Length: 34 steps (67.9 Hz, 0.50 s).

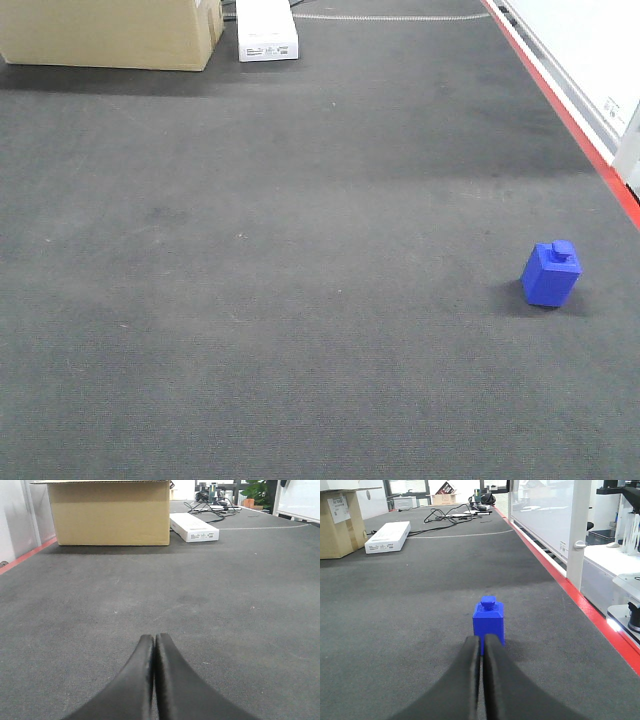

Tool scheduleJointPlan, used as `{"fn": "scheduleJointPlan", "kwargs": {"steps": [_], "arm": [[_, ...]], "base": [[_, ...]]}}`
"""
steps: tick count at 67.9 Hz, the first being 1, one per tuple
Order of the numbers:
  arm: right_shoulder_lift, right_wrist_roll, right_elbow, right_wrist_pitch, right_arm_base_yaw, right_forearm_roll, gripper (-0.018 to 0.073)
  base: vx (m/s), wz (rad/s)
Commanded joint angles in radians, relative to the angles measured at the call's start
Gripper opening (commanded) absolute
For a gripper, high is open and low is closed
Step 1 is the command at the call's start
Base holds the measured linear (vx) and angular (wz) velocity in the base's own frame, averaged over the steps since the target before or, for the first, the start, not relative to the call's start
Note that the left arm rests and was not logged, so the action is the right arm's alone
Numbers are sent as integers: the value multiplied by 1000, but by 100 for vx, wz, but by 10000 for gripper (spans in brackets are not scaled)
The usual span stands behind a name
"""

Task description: Pour parts from conveyor to right shelf

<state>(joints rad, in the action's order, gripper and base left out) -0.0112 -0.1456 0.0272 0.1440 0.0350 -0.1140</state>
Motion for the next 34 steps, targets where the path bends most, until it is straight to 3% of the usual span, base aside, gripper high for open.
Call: {"fn": "scheduleJointPlan", "kwargs": {"steps": [1, 34], "arm": [[-18, 3, 1, -75, 4, -13, -11], [-18, 3, 1, -75, 4, -13, -11]], "base": [[0, 0], [0, 0]]}}
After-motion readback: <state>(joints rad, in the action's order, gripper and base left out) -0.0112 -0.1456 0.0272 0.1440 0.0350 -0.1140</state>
